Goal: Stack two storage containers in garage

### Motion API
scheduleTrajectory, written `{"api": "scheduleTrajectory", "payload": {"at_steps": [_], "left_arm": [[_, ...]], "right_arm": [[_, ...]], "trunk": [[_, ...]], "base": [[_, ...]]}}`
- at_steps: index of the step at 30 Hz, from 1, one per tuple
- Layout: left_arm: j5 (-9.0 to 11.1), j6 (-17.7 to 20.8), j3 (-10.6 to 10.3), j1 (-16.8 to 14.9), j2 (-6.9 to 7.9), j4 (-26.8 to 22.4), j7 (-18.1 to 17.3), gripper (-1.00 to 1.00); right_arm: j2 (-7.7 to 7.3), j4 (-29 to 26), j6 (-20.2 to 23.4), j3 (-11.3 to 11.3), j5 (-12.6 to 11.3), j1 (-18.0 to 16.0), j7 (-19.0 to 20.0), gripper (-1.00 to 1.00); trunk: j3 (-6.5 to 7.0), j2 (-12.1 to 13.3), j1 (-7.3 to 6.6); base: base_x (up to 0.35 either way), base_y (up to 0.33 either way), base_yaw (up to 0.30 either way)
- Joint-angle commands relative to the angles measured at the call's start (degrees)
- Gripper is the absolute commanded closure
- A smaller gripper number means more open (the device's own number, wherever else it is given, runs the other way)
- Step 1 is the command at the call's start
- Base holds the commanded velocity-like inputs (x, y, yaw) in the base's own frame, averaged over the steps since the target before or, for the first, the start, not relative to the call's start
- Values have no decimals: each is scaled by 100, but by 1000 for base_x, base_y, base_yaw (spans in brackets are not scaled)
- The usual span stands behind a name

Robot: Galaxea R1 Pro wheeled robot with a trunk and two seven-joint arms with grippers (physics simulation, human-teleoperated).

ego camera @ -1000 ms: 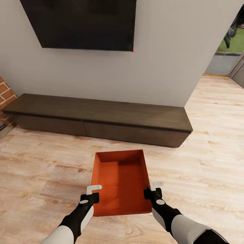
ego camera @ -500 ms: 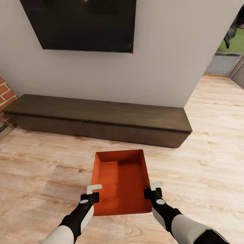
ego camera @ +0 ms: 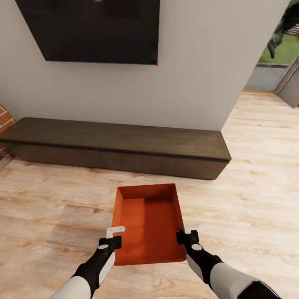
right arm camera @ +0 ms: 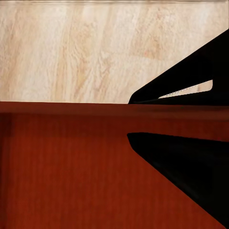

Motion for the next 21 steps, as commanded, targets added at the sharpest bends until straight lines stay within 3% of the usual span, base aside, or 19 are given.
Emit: {"api": "scheduleTrajectory", "payload": {"at_steps": [1,14,21], "left_arm": [[-83,-28,90,1,137,-35,384,100],[-83,-30,94,1,138,-35,384,100],[-83,-28,99,1,138,-35,384,100]], "right_arm": [[0,2,0,-213,-331,-5,45,100],[1,-2,-5,-213,-333,-6,52,100],[0,-2,-5,-213,-333,-5,45,100]], "trunk": [[-3,-2,0],[-3,-2,0],[50,118,-66]], "base": [[0,0,-268],[0,0,-281],[0,0,-76]]}}
